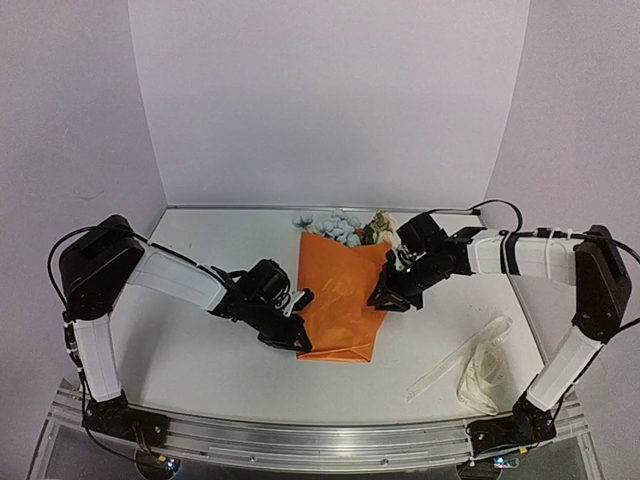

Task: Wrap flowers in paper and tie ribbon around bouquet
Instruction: Press the fold line on the folded wrapping paper.

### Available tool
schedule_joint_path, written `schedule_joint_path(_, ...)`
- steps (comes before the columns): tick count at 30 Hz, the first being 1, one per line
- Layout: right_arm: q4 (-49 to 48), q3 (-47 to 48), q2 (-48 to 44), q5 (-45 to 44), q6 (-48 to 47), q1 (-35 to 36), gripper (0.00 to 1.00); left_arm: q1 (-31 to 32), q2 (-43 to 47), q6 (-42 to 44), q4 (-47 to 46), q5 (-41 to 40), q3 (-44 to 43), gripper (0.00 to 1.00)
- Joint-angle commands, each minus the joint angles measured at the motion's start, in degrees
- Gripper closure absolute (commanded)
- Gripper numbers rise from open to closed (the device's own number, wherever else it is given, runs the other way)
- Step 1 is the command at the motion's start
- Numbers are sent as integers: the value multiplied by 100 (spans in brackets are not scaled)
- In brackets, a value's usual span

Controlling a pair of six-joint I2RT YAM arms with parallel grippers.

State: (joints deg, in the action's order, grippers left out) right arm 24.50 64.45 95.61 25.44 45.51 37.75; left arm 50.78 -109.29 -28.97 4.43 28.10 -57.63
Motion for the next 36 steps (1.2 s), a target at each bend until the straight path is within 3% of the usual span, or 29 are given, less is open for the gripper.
schedule_joint_path(1,-123,255,450,300,305,457,83,38,-105,-54,-99,78,-169,93)
schedule_joint_path(8,-1052,-78,879,328,916,666,87,32,-79,-131,-42,-105,-167,93)
schedule_joint_path(21,-1391,-740,827,235,982,768,88,-85,54,-345,-216,-226,-55,92)
schedule_joint_path(36,-1408,-769,1149,164,920,763,89,-228,-2,-364,-354,-91,-275,90)
